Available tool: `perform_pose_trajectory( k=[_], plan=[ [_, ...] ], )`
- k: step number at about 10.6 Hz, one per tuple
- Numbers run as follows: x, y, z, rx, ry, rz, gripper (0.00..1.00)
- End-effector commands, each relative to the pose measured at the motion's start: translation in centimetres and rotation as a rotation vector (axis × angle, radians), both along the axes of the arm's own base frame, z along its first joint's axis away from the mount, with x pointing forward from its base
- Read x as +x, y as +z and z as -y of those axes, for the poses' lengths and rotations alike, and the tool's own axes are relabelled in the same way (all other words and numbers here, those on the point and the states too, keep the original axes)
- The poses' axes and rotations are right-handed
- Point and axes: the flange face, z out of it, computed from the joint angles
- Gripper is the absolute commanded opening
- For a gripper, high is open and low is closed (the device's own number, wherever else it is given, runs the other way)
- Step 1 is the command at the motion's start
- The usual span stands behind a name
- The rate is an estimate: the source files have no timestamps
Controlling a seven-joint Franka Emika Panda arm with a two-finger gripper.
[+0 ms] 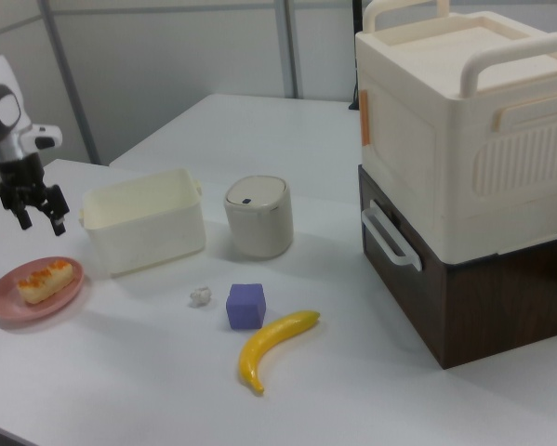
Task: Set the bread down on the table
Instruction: 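Move the gripper over the bread roll on the pink plate and lower, then close the gripper on the orange-topped bread roll and lift it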
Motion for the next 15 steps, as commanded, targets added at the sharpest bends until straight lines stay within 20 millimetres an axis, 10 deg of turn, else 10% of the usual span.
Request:
perform_pose_trajectory(
  k=[1, 6, 8, 12, 15],
  plan=[
    [-0.9, -6.5, -2.6, -0.063, -0.006, 0.036, 1.0],
    [-2.2, -10.5, -4.2, -0.07, 0.008, 0.02, 0.94],
    [-2.2, -10.8, -4.2, -0.074, 0.015, 0.018, 0.75],
    [-2.4, -10.0, -4.6, -0.077, 0.03, 0.023, 0.02],
    [-2.7, -5.9, -3.6, -0.105, 0.047, 0.004, 0.02]
  ],
)
